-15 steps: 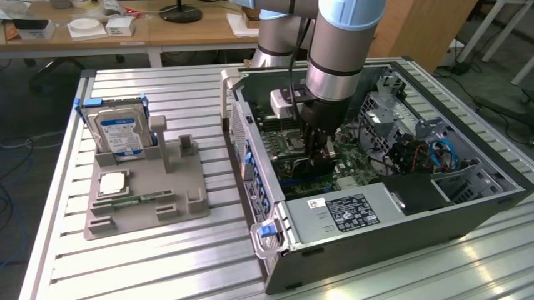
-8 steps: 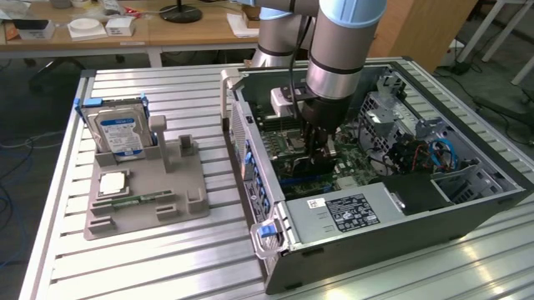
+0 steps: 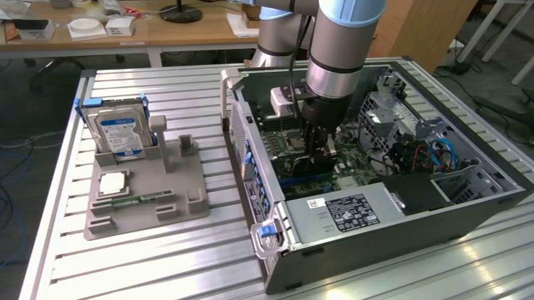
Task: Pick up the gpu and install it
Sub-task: 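Insert the gpu into the slot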
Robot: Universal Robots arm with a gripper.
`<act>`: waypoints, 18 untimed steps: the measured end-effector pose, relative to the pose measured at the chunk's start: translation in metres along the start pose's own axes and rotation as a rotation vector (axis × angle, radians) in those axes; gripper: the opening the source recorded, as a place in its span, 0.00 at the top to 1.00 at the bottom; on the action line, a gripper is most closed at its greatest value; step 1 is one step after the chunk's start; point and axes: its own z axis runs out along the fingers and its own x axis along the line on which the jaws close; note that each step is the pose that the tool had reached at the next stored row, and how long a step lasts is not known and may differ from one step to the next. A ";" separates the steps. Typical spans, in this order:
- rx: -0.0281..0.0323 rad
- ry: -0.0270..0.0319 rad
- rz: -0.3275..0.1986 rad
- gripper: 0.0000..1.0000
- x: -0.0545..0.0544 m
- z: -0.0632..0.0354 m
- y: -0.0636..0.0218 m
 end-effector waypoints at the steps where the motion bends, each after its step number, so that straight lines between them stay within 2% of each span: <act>1: 0.0000 -0.0001 0.000 0.74 0.000 0.0000 0.0000; 18: 0.0001 -0.0004 -0.006 0.74 0.000 0.0059 0.0003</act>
